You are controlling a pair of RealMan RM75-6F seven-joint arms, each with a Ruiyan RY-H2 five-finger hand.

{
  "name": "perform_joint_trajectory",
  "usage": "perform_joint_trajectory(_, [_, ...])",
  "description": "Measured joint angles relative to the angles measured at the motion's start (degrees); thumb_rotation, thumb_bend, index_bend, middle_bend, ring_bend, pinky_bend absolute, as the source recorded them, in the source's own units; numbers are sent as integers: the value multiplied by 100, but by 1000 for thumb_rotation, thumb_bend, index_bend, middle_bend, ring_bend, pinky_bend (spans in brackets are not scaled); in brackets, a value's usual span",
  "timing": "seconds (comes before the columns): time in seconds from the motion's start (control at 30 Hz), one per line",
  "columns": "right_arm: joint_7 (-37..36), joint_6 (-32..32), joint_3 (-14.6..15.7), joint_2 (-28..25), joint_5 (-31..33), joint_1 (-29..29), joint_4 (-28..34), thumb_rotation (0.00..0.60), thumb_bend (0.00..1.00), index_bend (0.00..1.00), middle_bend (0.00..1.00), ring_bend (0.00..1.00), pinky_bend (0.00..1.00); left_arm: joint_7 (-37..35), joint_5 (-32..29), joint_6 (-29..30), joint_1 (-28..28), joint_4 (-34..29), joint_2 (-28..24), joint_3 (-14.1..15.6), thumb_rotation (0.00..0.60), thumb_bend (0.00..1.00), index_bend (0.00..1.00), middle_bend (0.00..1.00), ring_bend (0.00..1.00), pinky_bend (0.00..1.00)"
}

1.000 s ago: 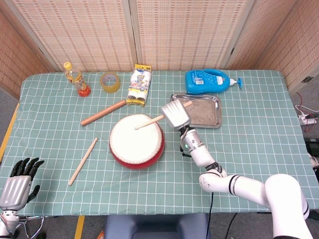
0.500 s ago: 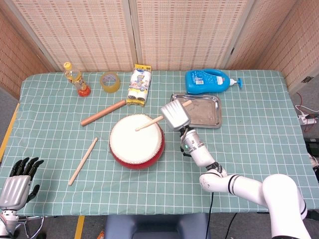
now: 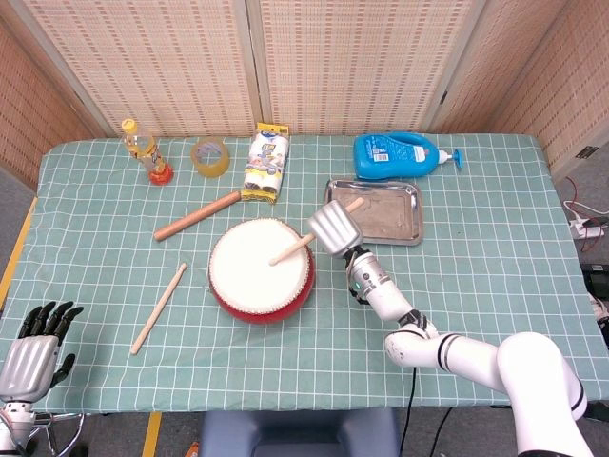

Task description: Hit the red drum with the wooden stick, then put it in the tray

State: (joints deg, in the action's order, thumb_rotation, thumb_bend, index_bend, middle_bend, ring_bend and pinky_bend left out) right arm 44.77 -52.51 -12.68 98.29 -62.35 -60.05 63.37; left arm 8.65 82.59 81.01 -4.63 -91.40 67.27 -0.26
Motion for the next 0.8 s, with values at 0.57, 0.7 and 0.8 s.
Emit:
perform_joint_trajectory(0.57, [-459,-73,-68,85,-132,59,-101,600,677,1000,1000,974,1000,34,-9,-3,-3,-22,7,-2,600,322,167,93,0,20])
perform_joint_trajectory(0.7, [-329,-64,-65,100,-93,70,-102,600,677,1000,1000,974,1000,49,-13,-5,-1,-27,2,2,600,322,167,93,0,20])
perform_joint_trajectory(0.8, [-694,-282,-227,63,-163,86,-26,600,677,1000,1000,974,1000,53,-2,10,-4,-45,-5,-7,600,323,167,93,0,20])
